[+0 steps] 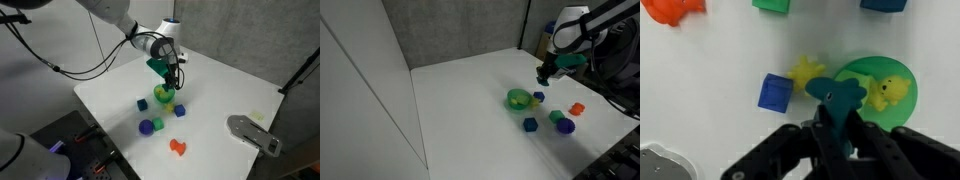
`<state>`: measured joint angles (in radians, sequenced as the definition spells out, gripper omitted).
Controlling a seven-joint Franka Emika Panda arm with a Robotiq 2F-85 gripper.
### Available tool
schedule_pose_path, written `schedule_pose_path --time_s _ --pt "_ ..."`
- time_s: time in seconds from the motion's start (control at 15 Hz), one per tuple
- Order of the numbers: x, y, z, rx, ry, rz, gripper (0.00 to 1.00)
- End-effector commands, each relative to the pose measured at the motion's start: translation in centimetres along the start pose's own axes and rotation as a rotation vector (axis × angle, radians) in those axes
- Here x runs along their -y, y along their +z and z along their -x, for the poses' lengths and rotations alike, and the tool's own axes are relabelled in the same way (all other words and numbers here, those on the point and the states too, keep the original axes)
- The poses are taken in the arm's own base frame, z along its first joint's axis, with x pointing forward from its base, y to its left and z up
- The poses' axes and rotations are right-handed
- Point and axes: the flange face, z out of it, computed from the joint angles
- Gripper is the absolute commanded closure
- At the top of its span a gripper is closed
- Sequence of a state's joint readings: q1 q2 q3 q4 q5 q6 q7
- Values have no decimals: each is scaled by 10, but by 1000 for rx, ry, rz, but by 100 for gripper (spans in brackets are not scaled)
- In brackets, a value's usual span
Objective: Put the green toy animal in the bowl
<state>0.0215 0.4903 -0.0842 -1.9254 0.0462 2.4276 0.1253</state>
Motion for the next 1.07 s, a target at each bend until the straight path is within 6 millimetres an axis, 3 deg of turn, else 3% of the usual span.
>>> schedule_pose_path --time_s 0.0,0.27,0.33,0.4,0.53,0.6,0.93,1.0 --pt "34 -5 -12 -1 -8 2 92" --pt "67 -3 -21 21 4 29 91" --pt "72 -1 -22 43 12 38 87" --pt "77 1 -23 75 28 36 52" --pt "82 4 -24 118 43 50 51" --pt "83 4 -24 141 47 55 46" --pt "77 -14 -29 190 47 53 4" --pt "74 -21 -30 193 47 46 1"
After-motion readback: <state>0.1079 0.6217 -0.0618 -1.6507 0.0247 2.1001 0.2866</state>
